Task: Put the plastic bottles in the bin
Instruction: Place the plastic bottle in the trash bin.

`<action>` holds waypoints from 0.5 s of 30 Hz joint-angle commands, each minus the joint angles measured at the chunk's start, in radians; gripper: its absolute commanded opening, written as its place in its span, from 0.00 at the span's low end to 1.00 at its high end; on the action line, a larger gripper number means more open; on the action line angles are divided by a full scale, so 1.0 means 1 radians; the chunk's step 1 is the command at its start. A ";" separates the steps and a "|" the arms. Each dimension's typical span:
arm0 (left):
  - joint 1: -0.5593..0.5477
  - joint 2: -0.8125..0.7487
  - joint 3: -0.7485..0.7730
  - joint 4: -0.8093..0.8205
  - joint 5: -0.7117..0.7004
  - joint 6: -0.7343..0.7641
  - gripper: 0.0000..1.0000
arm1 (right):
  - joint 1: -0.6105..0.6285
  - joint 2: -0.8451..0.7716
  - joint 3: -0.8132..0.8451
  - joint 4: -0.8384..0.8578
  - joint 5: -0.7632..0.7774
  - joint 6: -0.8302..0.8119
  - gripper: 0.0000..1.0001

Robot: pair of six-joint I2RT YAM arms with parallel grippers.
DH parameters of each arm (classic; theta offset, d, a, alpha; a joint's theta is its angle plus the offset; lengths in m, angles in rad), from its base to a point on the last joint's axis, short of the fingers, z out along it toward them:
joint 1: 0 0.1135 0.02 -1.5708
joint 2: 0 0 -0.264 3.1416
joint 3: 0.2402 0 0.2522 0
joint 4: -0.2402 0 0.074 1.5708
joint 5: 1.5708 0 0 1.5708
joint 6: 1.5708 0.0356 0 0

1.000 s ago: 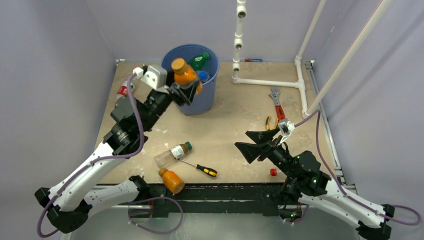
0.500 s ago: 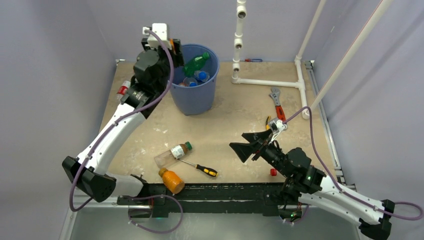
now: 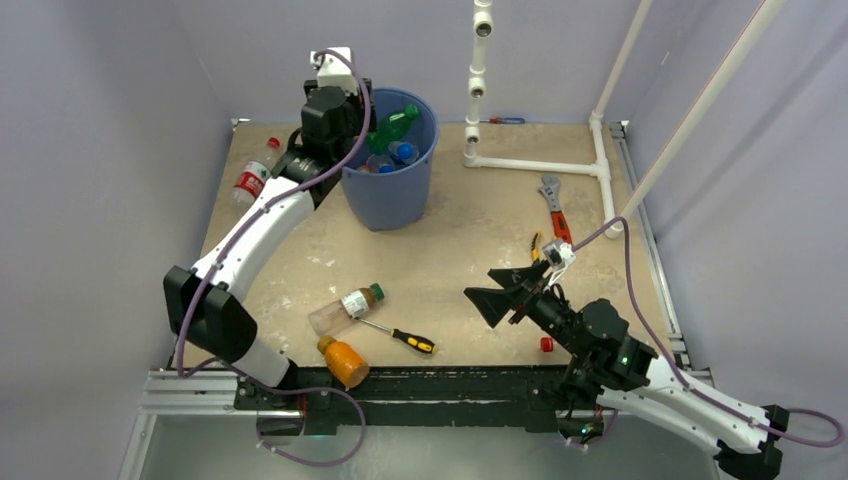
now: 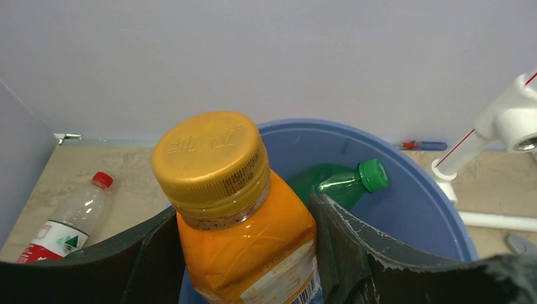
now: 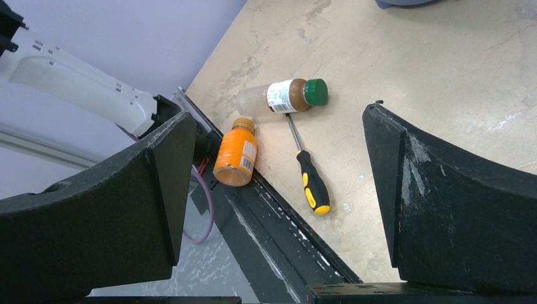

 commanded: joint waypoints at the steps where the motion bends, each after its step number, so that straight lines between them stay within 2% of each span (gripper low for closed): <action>1: 0.007 0.060 0.083 0.003 0.024 -0.013 0.00 | 0.004 -0.011 -0.002 -0.013 0.017 0.013 0.98; 15: 0.019 0.157 0.024 -0.019 0.062 -0.047 0.00 | 0.004 0.000 -0.005 -0.023 0.030 0.015 0.98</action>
